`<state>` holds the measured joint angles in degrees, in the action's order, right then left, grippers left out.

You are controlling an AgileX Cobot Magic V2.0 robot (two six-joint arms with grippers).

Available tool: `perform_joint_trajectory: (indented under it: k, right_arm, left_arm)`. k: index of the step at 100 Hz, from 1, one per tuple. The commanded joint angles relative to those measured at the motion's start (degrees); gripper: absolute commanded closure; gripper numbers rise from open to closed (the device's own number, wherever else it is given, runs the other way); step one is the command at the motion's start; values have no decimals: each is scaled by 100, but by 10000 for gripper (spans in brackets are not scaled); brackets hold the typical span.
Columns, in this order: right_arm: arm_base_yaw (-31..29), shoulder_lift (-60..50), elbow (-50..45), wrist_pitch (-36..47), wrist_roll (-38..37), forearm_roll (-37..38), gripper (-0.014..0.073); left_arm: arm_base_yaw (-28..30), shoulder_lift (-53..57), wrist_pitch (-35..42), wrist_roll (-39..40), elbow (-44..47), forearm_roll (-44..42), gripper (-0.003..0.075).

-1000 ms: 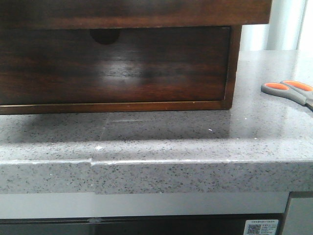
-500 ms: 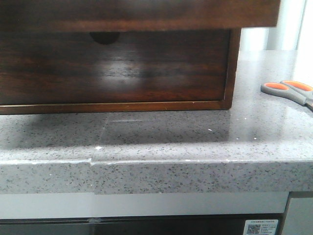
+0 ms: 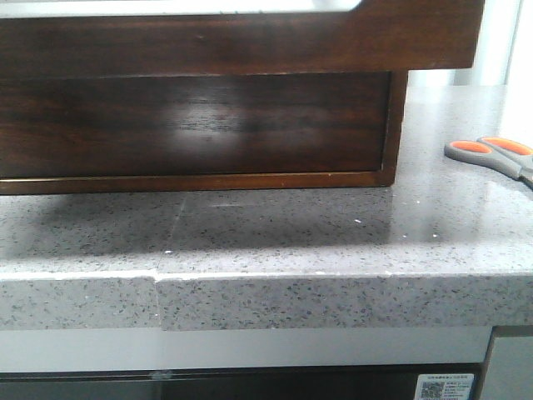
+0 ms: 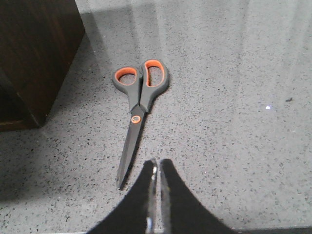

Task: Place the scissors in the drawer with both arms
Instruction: 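Pull the wooden drawer open toward the robot with the left gripper, then lower the right gripper onto the grey-orange scissors and grasp them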

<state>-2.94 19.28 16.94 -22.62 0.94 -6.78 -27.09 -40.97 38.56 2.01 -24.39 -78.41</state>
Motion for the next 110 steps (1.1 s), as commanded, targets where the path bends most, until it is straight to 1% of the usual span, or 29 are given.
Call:
perform_joint_trajectory:
  k: [1, 10, 23, 28, 38, 54, 61, 64, 76, 83, 101, 110]
  right_arm:
    - [-13, 102, 209, 398, 31, -6, 635]
    - [-13, 102, 209, 395, 31, -6, 635]
    - [-13, 132, 222, 347, 31, -67, 634]
    - [-13, 162, 260, 335, 31, -67, 634]
    - [-13, 345, 483, 183, 31, -67, 634]
    - [-13, 1071, 1051, -27, 31, -35, 627]
    - [-13, 1515, 1365, -207, 58, -9, 572]
    - [-13, 1707, 1527, -297, 112, -9, 534]
    - [-13, 2553, 2100, -746, 179, -9, 333]
    - [-13, 3040, 2453, -1053, 179, -9, 262]
    - [-13, 4336, 3440, -1812, 179, -20, 183]
    - [-13, 4870, 3906, -2261, 179, -20, 167]
  left_arm:
    - [-51, 26, 310, 84, -196, 494, 419]
    - [-51, 119, 385, 84, -196, 854, 426]
    - [-51, 445, 386, 84, -196, 1945, 426]
    - [-51, 615, 361, 84, -196, 2228, 426]
    - [-51, 999, 198, 84, -206, 2315, 426]
    - [-51, 1609, -404, 84, -206, 2328, 426]
    - [-51, 1838, -680, 84, -206, 2339, 426]
    - [-51, 1914, -801, 84, -206, 2339, 426]
    - [-51, 2145, -1179, 84, -206, 2380, 426]
    - [-51, 2197, -1264, 84, -206, 2380, 426]
    - [-51, 2205, -1263, 93, -206, 2488, 426]
    - [-51, 2205, -1263, 93, -206, 2564, 426]
